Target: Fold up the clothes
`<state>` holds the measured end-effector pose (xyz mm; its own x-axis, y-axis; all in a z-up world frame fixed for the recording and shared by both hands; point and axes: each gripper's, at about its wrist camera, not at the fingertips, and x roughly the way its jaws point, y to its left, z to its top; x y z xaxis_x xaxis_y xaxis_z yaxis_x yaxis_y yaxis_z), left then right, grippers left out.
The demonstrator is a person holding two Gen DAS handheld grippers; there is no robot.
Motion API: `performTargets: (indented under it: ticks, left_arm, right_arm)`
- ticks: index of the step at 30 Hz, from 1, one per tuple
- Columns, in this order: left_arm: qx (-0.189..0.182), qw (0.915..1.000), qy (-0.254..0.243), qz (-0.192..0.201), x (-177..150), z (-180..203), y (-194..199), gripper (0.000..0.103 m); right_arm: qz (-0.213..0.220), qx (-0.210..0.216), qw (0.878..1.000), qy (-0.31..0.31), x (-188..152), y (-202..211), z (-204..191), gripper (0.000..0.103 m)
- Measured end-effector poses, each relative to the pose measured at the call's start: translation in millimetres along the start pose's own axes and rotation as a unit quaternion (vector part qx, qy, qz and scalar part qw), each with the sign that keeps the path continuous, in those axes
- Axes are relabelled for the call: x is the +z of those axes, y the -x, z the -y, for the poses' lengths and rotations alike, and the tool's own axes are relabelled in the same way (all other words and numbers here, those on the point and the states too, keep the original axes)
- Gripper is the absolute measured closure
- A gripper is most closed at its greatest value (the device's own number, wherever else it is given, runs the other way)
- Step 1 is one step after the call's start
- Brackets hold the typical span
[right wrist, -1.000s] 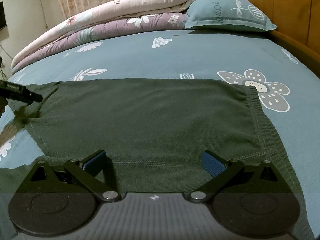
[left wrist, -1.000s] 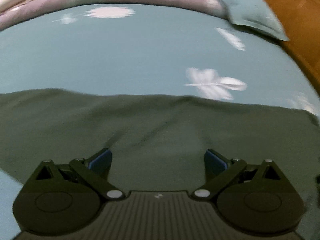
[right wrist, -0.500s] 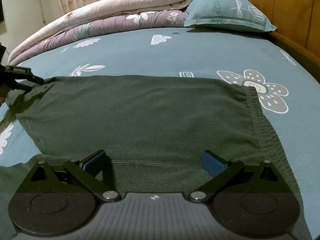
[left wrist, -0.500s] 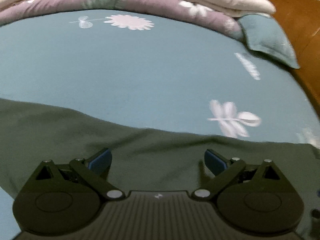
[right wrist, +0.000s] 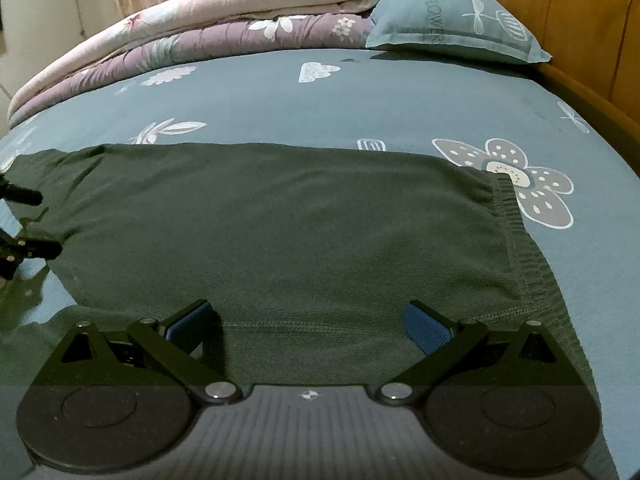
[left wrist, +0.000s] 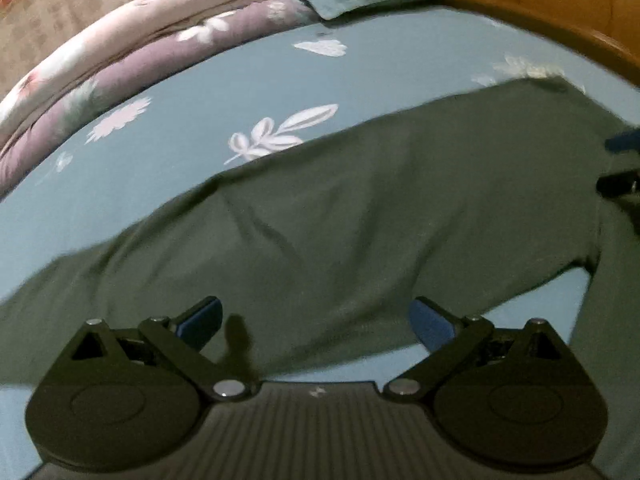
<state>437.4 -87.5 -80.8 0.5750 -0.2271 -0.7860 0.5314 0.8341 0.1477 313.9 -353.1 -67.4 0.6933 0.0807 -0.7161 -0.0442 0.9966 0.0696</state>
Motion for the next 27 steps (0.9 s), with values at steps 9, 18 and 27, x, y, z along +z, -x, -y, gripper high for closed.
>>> performTargets:
  ticks: [9, 18, 27]
  left_arm:
    - [-0.14, 0.9879, 0.047, 0.046, 35, 24, 24, 0.003]
    - [-0.148, 0.988, 0.038, -0.026, 11, 51, 0, 0.001]
    - [-0.125, 0.9848, 0.121, -0.004, 18, 5, 3, 0.001]
  right_arm:
    - [-0.001, 0.0, 1.0, -0.001, 1, -1, 0, 0.0]
    - [0.005, 0.004, 1.0, -0.002, -2, 0, 1, 0.0]
    - [0.006, 0.005, 1.0, -0.003, -2, 0, 2, 0.0]
